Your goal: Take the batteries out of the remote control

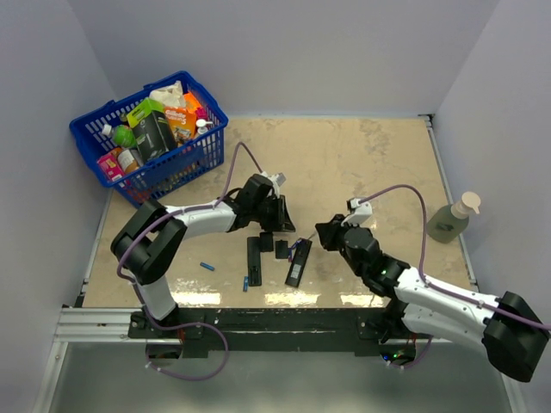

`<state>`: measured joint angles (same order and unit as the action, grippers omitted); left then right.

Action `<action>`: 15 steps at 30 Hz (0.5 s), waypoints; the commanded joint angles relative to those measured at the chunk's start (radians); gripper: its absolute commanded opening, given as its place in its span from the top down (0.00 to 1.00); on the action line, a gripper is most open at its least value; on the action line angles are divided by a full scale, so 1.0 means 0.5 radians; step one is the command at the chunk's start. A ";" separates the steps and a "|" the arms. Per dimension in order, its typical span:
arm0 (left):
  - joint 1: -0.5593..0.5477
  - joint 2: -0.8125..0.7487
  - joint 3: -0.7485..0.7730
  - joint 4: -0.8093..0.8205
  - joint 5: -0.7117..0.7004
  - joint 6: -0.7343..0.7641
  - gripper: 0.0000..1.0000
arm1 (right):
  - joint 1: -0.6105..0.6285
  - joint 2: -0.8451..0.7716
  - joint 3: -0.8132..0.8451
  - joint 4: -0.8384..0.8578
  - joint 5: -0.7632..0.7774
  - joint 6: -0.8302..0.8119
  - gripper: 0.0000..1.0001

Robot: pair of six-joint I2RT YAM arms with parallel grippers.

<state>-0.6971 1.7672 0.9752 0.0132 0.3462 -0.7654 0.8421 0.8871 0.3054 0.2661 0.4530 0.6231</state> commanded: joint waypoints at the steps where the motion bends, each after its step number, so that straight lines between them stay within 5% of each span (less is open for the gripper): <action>1: -0.014 -0.086 0.034 -0.023 -0.106 0.064 0.77 | -0.009 0.051 0.132 0.124 0.024 -0.059 1.00; 15: 0.004 -0.141 0.102 -0.183 -0.201 0.150 0.77 | -0.012 -0.004 0.325 -0.126 -0.007 -0.025 1.00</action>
<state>-0.6971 1.7622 0.9783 -0.0334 0.2909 -0.7376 0.8417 0.9340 0.3748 0.2680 0.4351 0.6041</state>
